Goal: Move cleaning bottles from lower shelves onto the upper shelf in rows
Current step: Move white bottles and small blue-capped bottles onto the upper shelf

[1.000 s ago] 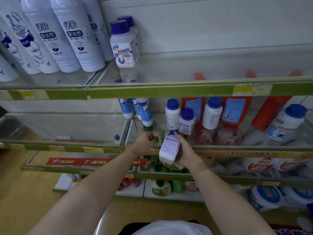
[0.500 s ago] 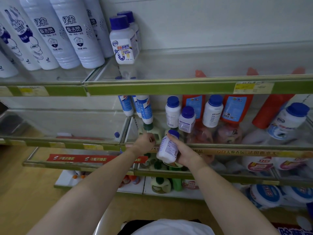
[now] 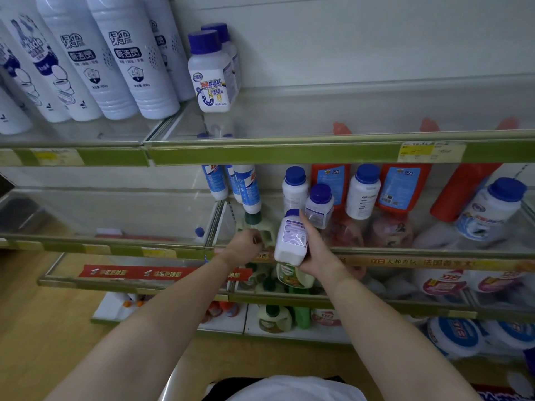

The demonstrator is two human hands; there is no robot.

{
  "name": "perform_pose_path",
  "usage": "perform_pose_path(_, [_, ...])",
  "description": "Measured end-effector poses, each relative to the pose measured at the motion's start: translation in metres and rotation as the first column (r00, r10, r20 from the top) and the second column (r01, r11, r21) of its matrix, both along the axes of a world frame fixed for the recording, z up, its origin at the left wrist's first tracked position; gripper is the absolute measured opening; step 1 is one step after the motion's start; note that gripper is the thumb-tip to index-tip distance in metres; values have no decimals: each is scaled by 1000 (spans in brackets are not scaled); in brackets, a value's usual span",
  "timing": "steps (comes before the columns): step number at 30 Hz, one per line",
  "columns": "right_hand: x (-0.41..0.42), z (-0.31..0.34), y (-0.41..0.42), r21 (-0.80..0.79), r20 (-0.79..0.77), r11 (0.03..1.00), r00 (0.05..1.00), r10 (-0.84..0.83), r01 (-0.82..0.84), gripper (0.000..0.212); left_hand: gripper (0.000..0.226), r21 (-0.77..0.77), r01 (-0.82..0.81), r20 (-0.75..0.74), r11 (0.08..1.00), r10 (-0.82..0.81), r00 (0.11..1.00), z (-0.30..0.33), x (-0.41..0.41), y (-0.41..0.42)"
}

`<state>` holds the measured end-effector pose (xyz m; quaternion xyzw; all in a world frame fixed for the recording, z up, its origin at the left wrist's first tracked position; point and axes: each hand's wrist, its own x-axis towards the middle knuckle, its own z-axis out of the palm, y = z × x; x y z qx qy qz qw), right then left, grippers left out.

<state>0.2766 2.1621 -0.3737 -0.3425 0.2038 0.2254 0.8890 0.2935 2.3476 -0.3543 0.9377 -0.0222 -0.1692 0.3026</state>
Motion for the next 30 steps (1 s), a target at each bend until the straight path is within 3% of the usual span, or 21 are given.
perform_pose_path(4, [0, 6, 0, 91, -4, 996, 1000, 2, -1, 57, 15, 13, -8, -9, 1000, 8, 1000, 1, 2, 2])
perform_pose_path(7, [-1, 15, 1, 178, -23, 984, 999, 25, -21, 54, 17, 22, -22, -18, 1000, 23, 1000, 0, 4, 5])
perform_pose_path(13, [3, 24, 10, -79, 38, 991, 993, 113, -110, 54, 13, 7, -33, -8, 999, 33, 999, 3, 7, 9])
perform_pose_path(20, [8, 16, 1, -30, 8, 987, 987, 159, -158, 48, 10, 9, -36, 12, 999, 36, 999, 7, 8, 10])
perform_pose_path(30, [12, 11, 4, -149, -10, 983, 994, 107, -108, 54, 10, 0, -51, -5, 999, 51, 999, 5, 3, 8])
